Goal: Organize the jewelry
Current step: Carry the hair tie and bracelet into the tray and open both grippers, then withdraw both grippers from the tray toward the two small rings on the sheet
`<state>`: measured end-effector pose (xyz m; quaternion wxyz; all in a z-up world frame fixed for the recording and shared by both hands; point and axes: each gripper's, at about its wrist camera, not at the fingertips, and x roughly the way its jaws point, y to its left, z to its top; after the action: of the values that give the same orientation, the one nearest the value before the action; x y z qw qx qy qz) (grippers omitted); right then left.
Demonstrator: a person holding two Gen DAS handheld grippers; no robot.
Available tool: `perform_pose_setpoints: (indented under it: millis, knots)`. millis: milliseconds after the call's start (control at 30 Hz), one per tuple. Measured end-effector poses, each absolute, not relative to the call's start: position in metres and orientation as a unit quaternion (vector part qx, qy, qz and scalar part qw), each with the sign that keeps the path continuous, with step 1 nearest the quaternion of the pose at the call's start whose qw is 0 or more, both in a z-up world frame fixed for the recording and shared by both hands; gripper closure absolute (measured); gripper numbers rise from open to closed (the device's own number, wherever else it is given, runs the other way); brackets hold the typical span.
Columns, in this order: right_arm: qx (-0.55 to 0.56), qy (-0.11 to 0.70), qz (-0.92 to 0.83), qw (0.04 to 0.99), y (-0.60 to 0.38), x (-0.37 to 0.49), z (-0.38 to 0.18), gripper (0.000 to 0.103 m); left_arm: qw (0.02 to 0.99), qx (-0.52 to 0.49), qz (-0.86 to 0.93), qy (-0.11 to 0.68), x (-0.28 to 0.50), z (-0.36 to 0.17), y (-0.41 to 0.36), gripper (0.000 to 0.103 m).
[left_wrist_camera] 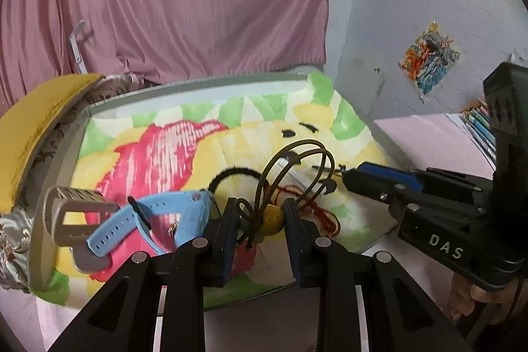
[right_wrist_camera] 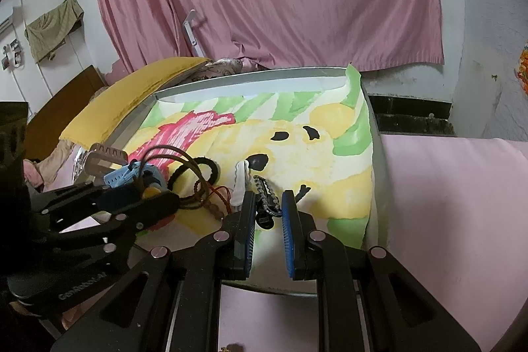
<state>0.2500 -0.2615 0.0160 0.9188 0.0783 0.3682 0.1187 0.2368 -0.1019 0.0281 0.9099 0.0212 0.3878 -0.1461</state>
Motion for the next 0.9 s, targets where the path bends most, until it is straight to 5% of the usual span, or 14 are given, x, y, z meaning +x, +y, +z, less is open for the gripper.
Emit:
perform_pose_setpoints:
  millis: [200, 300, 433, 567, 900]
  knots:
    - [0.075, 0.364, 0.121, 0.92, -0.262, 0.246, 0.017, 0.089, 0.906, 0.0, -0.149, 0.395, 0.237, 0.025, -0.098, 0.078]
    - [0.07, 0.353, 0.118, 0.926, -0.263, 0.24, 0.021, 0.087, 0.909, -0.023, -0.157, 0.386, 0.233, 0.027, -0.091, 0.068]
    - [0.065, 0.327, 0.114, 0.936, -0.266, 0.229, 0.03, 0.07, 0.915, -0.046, -0.158, 0.369, 0.226, 0.031, -0.084, 0.053]
    - [0.054, 0.296, 0.102, 0.948, -0.268, 0.214, 0.04, 0.067, 0.928, -0.06, -0.151, 0.335, 0.215, 0.04, -0.076, 0.043]
    - [0.026, 0.223, 0.077, 0.971, -0.276, 0.174, 0.06, 0.024, 0.956, -0.075, -0.123, 0.256, 0.182, 0.058, -0.062, 0.01]
